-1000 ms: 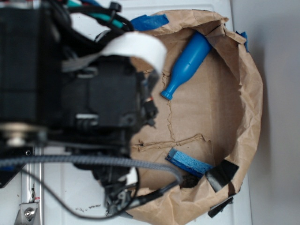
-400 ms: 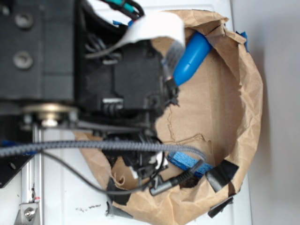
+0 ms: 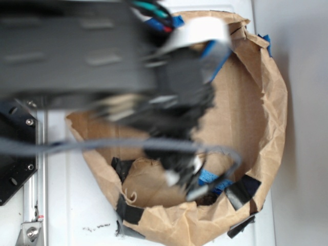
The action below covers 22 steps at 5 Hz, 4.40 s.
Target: Grab the blue bottle.
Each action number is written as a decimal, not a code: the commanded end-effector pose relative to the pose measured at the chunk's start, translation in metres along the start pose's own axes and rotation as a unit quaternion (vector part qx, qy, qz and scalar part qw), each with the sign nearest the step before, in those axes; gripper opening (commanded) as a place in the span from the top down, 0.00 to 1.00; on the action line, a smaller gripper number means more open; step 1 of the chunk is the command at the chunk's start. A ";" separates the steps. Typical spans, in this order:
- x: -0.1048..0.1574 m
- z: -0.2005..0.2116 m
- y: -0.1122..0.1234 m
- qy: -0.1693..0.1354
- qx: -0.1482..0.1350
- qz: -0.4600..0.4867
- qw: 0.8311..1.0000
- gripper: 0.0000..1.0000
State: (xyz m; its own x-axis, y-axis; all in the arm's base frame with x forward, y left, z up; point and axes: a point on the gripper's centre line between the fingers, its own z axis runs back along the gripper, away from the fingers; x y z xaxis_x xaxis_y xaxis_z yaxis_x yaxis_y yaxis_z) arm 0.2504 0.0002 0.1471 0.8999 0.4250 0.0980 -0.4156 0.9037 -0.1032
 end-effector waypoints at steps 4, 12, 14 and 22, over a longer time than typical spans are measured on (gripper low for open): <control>0.055 -0.057 0.012 -0.066 0.036 -0.016 0.997 0.00; 0.089 -0.088 0.044 -0.114 0.057 0.079 0.989 0.00; 0.088 -0.100 0.045 -0.106 0.076 0.071 0.989 0.00; 0.017 -0.011 0.017 0.031 -0.013 -0.163 0.986 1.00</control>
State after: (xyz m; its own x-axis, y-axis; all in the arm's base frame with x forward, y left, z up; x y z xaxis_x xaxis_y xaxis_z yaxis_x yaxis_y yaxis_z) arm 0.2507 0.0072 0.1134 0.9955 0.0940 -0.0121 -0.0947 0.9905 -0.0999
